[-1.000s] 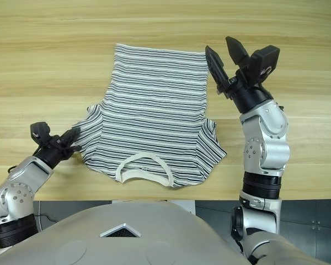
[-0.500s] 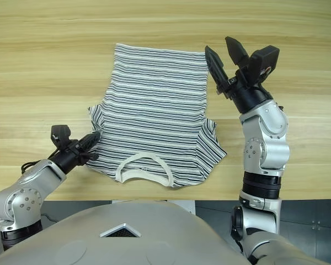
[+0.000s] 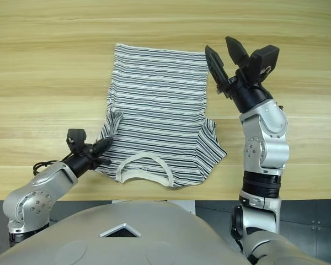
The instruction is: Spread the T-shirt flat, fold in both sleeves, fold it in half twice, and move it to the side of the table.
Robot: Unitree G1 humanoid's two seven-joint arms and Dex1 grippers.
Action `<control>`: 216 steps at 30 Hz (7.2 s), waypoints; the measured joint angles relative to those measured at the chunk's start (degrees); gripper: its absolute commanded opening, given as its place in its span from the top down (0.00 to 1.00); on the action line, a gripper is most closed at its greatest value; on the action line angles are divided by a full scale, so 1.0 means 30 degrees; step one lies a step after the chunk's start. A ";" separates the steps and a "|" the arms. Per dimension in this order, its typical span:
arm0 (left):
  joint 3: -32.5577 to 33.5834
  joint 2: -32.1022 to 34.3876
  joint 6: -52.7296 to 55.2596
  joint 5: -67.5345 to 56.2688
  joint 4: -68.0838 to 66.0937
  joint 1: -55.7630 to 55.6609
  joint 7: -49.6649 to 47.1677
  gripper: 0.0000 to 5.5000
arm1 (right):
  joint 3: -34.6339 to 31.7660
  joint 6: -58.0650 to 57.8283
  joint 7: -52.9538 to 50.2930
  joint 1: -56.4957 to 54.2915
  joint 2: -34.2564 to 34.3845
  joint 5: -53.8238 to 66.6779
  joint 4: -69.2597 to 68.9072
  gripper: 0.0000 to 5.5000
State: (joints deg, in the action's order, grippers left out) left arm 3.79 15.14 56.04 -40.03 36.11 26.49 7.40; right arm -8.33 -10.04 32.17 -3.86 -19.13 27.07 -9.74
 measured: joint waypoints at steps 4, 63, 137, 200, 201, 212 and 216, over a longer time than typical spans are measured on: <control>-0.0788 0.0059 -0.0168 0.0547 -0.0157 0.0129 0.0179 0.98 | 0.0000 0.0001 0.0019 -0.0034 -0.0003 -0.0001 0.0158 0.49; -0.1788 -0.2002 -1.1694 0.4848 0.1356 0.4619 0.0944 0.77 | -0.7602 -2.0597 -0.9739 1.1084 -0.1255 1.2051 -0.8183 0.49; -0.1352 -0.1869 -1.2272 0.4844 0.2694 0.6356 0.0853 0.76 | -0.4571 -1.6683 -1.1746 0.8368 -0.1211 0.7332 -0.7014 0.98; -0.1913 -0.1860 -1.2843 0.5487 0.2691 0.6743 0.0907 0.76 | 0.2759 -1.2044 -0.3756 1.0392 -0.2747 -0.1033 -0.9946 0.77; -0.1922 -0.1859 -1.2843 0.5488 0.2691 0.6747 0.0908 0.76 | 0.2690 -1.2157 -0.3600 1.0394 -0.2836 -0.0915 -0.9968 0.77; -0.2000 -0.1822 -1.2864 0.5532 0.2691 0.6852 0.0919 0.76 | 0.1406 -1.3268 -0.2645 0.9678 -0.3382 0.1130 -1.0321 0.77; -0.1865 -0.1313 -1.2729 0.5544 0.2687 0.6308 0.1032 0.76 | -0.1309 -1.4898 -0.1340 0.7061 -0.3522 0.5806 -1.0131 0.77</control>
State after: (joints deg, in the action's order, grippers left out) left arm -1.81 11.20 17.85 -23.40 44.17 45.41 10.49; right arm -12.25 -54.73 28.15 17.32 -29.69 44.48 -40.13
